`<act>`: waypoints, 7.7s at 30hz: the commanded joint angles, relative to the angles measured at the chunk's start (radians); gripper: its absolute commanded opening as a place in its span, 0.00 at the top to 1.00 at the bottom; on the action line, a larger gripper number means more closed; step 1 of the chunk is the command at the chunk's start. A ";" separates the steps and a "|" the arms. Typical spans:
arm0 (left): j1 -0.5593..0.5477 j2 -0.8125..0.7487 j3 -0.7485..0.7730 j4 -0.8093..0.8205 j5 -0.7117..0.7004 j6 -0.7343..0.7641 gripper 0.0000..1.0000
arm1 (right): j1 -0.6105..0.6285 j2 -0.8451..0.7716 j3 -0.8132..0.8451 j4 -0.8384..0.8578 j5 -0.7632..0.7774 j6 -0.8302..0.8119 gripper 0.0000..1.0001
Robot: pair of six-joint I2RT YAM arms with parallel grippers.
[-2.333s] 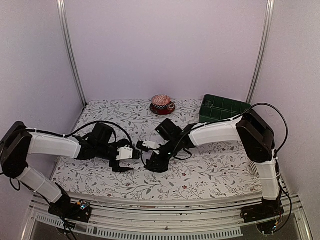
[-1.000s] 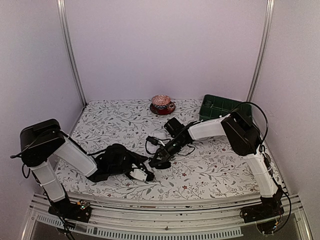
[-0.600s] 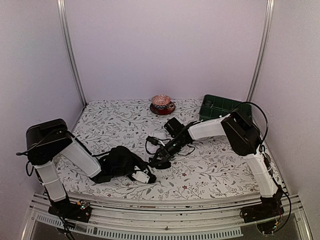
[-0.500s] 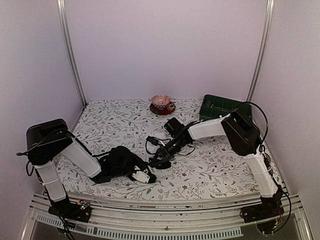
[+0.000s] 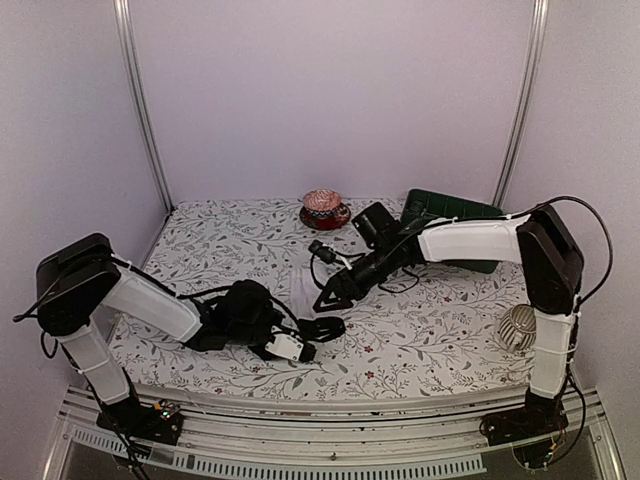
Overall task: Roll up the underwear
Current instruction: Roll the underwear at the center of the board.
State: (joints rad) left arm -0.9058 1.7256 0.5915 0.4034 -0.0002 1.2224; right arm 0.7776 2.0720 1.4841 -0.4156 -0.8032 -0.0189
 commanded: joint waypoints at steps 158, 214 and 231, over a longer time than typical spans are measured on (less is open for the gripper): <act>-0.092 0.113 -0.101 0.159 -0.201 -0.035 1.00 | 0.095 0.160 0.019 0.067 0.111 -0.181 0.84; 0.107 0.482 0.560 -0.714 0.651 -0.581 1.00 | 0.409 -0.826 -0.800 0.512 0.706 -0.535 0.37; 0.107 0.498 0.595 -0.753 0.662 -0.581 1.00 | 0.440 -0.430 -0.726 0.541 1.122 -0.585 0.45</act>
State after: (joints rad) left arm -0.8036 2.1296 1.2335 -0.1688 0.7929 0.6525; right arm 1.2121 1.6016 0.7341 0.0605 0.1829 -0.5846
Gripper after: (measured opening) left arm 0.045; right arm 0.559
